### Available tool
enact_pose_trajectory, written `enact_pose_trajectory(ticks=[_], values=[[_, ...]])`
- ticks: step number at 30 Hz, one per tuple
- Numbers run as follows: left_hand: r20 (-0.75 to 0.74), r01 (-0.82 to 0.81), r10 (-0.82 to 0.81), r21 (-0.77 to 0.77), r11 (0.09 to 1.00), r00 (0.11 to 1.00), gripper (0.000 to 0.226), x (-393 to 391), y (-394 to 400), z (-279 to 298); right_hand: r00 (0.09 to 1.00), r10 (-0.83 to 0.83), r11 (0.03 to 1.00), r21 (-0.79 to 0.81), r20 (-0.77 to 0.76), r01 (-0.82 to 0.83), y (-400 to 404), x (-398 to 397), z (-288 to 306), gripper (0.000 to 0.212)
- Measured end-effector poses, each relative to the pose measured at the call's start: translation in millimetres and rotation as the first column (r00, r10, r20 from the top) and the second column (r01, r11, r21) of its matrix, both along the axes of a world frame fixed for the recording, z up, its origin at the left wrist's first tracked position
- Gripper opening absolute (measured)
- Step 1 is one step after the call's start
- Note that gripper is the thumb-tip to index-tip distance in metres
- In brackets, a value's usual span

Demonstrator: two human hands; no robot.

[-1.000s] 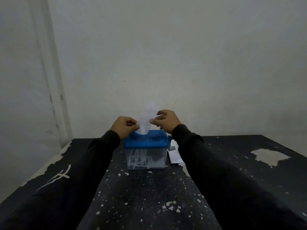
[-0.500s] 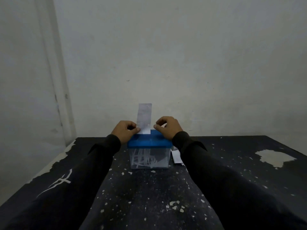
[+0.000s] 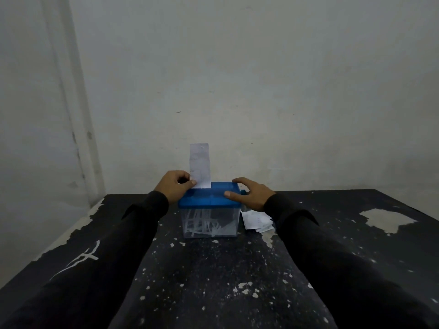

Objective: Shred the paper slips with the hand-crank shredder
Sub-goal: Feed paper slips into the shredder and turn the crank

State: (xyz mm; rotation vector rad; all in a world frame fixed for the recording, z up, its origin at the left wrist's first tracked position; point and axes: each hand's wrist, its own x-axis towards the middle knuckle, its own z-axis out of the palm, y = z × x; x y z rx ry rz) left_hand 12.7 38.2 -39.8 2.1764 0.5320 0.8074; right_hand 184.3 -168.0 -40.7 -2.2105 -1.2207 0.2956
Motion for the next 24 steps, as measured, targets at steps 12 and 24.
enact_pose_trajectory(ticks=[12,24], values=[[-0.078,0.035,-0.030,0.059,0.998,0.996,0.037,9.6,2.6,-8.5,0.992,-0.016,0.999,0.048,-0.124,0.022,-1.3,-3.8,0.0,0.078],[-0.075,0.131,-0.135,-0.053,0.990,0.988,0.073,16.1,-9.8,-17.1,0.948,-0.062,0.963,0.230,-0.312,0.139,-12.1,0.8,19.6,0.025]])
